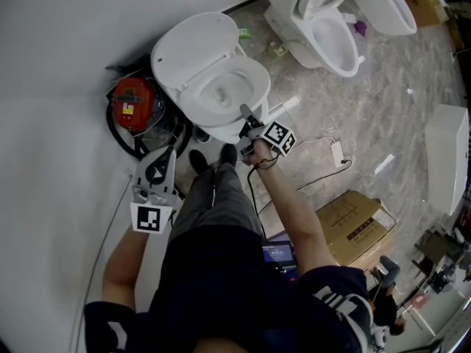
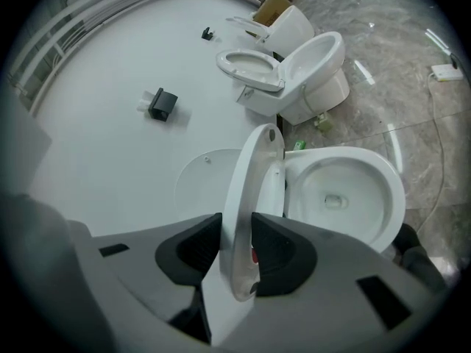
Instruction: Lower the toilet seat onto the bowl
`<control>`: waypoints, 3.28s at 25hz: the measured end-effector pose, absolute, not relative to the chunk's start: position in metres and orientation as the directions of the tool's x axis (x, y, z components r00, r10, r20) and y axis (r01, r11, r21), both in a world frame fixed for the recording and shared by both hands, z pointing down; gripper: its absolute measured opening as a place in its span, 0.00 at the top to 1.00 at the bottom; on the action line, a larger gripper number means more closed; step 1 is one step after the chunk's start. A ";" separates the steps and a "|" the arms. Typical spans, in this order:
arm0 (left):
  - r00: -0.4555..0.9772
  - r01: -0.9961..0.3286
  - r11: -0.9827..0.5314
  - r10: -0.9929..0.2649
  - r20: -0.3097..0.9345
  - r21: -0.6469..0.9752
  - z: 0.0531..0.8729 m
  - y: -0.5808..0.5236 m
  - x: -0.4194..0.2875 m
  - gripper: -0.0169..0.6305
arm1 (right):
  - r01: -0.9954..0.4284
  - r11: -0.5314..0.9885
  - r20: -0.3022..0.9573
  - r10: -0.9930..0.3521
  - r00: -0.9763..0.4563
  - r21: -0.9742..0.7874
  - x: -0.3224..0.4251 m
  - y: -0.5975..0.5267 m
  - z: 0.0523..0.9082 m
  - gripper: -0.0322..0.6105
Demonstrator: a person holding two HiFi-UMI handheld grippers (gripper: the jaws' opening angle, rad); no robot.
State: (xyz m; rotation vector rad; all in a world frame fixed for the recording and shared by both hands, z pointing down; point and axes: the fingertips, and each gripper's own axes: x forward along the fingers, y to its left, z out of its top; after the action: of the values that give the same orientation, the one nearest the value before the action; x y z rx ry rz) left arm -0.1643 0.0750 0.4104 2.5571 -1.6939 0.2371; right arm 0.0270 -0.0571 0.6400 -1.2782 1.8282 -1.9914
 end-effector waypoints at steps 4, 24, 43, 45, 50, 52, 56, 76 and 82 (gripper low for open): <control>0.383 -0.919 -0.393 -0.909 0.164 -0.032 0.413 0.074 -0.163 0.94 | -0.434 -0.251 0.490 -0.610 -0.623 -0.865 0.033 -0.053 0.647 0.73; 0.412 -0.905 -0.425 -0.888 0.203 -0.025 0.435 0.076 -0.157 0.94 | -0.485 -0.340 0.582 -0.604 -0.544 -0.806 0.076 -0.025 0.709 0.79; 0.449 -0.881 -0.471 -0.859 0.247 -0.036 0.459 0.073 -0.136 0.94 | -0.505 -0.404 0.641 -0.572 -0.512 -0.763 0.112 0.000 0.778 0.83; 0.449 -0.881 -0.472 -0.857 0.254 -0.032 0.462 0.072 -0.134 0.94 | -0.502 -0.408 0.643 -0.567 -0.515 -0.763 0.116 0.003 0.786 0.82; 0.453 -0.878 -0.478 -0.852 0.261 -0.035 0.469 0.071 -0.129 0.94 | -0.490 -0.426 0.646 -0.561 -0.517 -0.761 0.122 0.009 0.803 0.82; 0.454 -0.877 -0.479 -0.850 0.267 -0.034 0.473 0.071 -0.128 0.94 | -0.491 -0.429 0.650 -0.561 -0.513 -0.758 0.125 0.011 0.811 0.82; 0.460 -0.872 -0.489 -0.841 0.284 -0.036 0.481 0.069 -0.124 0.94 | -0.490 -0.435 0.653 -0.557 -0.512 -0.755 0.130 0.014 0.826 0.82; 0.482 -0.853 -0.521 -0.808 0.338 -0.028 0.516 0.064 -0.109 0.94 | -0.508 -0.454 0.680 -0.531 -0.505 -0.732 0.147 0.027 0.891 0.78; 0.489 -0.848 -0.530 -0.796 0.356 -0.021 0.530 0.064 -0.107 0.94 | -0.518 -0.457 0.690 -0.522 -0.502 -0.723 0.150 0.028 0.909 0.77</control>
State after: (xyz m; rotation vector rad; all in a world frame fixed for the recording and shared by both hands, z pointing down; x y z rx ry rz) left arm -0.1068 0.0643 0.5295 2.5721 -1.4313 0.4891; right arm 0.1496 0.0276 0.9086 -1.5660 1.6351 -2.1743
